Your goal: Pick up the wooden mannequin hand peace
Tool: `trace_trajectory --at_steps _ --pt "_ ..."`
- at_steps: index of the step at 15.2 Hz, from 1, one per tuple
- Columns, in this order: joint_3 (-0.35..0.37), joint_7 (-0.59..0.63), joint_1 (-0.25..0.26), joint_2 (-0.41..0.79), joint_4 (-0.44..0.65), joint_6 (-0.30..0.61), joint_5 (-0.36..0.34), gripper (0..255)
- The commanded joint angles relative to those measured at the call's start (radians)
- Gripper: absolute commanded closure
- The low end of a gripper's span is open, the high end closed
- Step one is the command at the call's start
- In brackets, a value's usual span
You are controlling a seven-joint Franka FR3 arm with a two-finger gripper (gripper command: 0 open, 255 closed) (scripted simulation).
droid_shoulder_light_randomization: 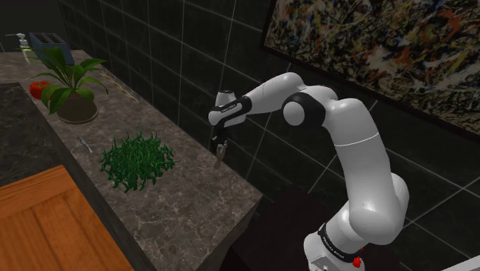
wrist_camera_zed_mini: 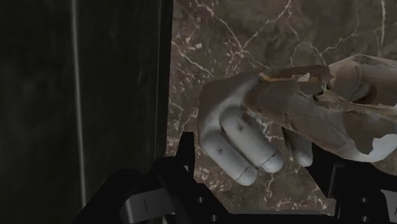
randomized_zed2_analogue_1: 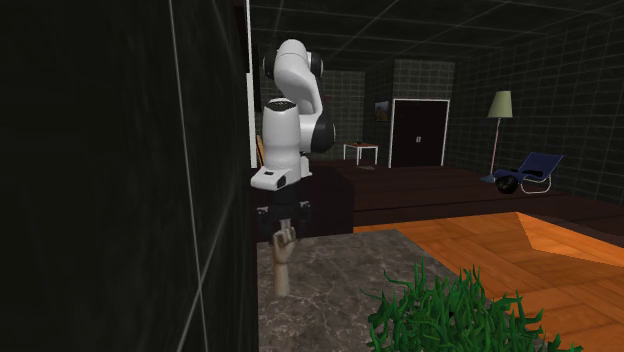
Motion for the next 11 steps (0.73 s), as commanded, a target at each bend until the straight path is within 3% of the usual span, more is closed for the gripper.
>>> trace_trajectory --at_steps 1,11 --pt "-0.001 0.0 0.001 -0.018 -0.008 -0.01 -0.001 255" --pt "-0.008 0.003 0.006 -0.117 -0.032 -0.085 -0.008 255"
